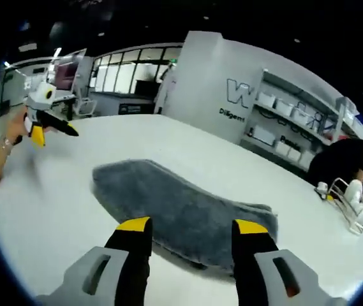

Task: Open the folded towel by lifting each exposed corner and separating the folded layers until the towel lies flat within the target outline without major curled edges

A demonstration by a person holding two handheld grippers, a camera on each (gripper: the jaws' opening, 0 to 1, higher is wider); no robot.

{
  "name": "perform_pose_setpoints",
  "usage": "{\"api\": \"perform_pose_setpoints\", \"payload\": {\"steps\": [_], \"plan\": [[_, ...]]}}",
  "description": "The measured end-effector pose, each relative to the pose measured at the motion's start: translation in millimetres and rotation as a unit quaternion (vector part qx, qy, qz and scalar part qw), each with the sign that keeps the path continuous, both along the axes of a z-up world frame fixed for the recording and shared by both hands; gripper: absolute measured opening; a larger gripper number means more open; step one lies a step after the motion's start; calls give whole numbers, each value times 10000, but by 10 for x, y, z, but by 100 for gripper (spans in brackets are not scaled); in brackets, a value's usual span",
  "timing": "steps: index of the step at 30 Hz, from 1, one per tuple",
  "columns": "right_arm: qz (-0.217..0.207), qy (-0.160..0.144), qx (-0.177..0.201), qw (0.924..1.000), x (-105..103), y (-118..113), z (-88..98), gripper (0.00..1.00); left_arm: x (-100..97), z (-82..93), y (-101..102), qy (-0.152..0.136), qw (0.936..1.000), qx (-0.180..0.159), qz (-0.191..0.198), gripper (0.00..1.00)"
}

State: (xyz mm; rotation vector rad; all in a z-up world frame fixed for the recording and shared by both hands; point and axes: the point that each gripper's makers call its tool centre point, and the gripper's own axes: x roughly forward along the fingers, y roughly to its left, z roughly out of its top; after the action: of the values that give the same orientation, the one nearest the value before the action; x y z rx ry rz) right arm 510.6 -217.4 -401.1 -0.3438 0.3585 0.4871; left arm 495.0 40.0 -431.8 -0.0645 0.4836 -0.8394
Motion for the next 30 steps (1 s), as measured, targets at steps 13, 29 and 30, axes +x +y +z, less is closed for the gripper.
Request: {"api": "perform_pose_setpoints", "payload": {"steps": [13, 29, 30], "plan": [[1576, 427, -501, 9853, 109, 1449, -359, 43, -8, 2, 17, -11, 10000, 31, -55, 98], [1742, 491, -821, 9800, 267, 1675, -695, 6, 2, 31, 37, -25, 10000, 32, -48, 98], [1783, 430, -834, 9795, 268, 1643, -656, 2, 5, 34, 37, -26, 10000, 29, -48, 98]]}}
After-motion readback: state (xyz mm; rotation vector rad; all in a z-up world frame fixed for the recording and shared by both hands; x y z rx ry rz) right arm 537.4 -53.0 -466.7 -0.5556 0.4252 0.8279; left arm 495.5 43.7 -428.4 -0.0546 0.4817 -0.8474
